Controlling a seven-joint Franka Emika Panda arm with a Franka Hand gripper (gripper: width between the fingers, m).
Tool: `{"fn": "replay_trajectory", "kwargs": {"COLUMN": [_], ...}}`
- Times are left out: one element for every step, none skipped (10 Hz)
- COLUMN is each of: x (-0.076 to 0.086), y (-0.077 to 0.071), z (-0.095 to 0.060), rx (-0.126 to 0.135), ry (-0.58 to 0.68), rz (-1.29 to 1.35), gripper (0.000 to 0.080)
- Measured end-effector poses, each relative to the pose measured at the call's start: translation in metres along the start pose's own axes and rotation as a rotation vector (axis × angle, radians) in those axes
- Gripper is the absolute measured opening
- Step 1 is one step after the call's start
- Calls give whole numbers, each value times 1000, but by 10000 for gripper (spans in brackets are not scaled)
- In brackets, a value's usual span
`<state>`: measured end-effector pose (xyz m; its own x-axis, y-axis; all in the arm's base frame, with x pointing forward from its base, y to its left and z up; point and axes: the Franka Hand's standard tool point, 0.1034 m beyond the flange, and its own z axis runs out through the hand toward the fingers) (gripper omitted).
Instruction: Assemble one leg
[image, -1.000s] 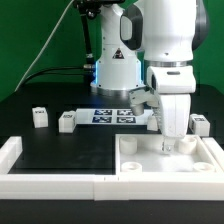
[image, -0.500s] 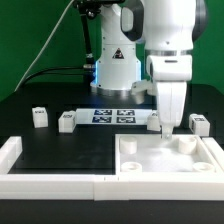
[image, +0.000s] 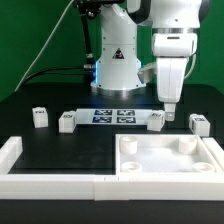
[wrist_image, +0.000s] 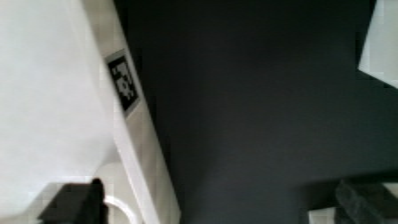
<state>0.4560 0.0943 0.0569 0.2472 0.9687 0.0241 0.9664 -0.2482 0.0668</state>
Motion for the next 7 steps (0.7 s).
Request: {"fn": "replay_trajectory", "kwargs": {"x": [1,1,1,-2,-3,1,7], "y": [0,0,-1,-7,-12,-16,-20], "z": [0,0,0,3,5,5,6], "rx": [3,5,6,16,23,34,46], "ry": [4,6,9,22,27,28,29], "rz": [144,237,326,519,641,810,972], "gripper": [648,648,648,648,648,648,648]}}
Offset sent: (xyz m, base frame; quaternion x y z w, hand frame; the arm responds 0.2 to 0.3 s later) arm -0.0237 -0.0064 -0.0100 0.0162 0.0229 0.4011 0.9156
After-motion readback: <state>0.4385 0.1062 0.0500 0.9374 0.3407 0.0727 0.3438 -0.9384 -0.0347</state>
